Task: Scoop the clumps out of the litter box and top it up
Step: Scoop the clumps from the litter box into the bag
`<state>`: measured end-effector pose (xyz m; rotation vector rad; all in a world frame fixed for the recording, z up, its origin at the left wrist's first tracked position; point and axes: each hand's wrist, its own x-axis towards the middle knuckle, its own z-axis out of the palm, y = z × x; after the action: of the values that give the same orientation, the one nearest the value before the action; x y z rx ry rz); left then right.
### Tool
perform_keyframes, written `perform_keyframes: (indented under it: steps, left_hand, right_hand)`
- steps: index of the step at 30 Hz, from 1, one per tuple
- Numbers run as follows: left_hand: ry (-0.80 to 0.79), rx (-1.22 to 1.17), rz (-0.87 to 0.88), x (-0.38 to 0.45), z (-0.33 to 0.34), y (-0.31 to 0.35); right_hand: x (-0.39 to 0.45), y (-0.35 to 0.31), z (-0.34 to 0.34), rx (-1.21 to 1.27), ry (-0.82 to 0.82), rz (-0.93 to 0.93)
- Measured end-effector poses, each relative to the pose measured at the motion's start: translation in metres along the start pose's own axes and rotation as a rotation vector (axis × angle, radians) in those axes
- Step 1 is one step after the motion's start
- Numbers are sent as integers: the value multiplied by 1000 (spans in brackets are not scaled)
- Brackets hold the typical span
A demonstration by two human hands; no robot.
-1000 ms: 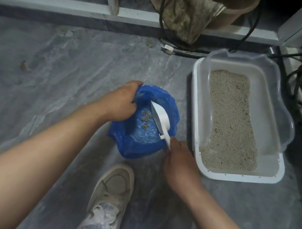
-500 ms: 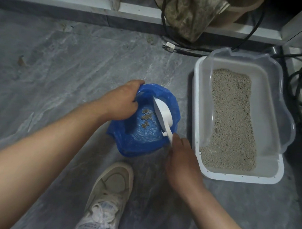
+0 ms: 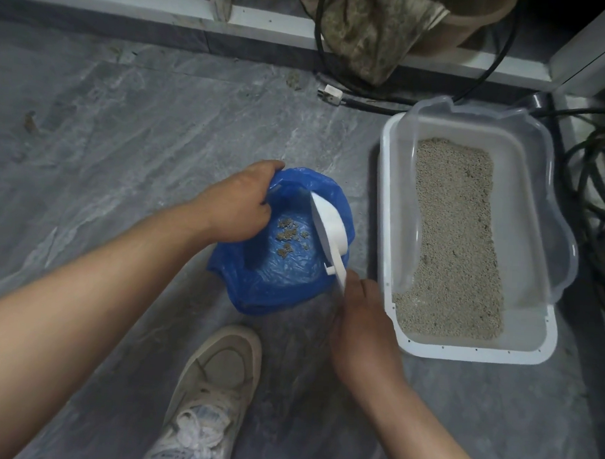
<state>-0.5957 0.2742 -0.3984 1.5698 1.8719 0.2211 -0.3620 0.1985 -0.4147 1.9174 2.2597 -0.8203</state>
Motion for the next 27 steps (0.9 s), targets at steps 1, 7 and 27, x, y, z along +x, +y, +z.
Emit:
perform_keyframes:
  steps: [1,7,27]
  left_hand:
    - [-3,0,-3,0,0,-1]
    - [-5,-12,-8,0,0,-3]
    - [173,-9,-29,-1,-19,-7]
  right_hand:
    - [0,1,1,-8,-5,4]
    - [-2,3,4,-2,0,1]
    - [-9,5,-14,222,230,-175]
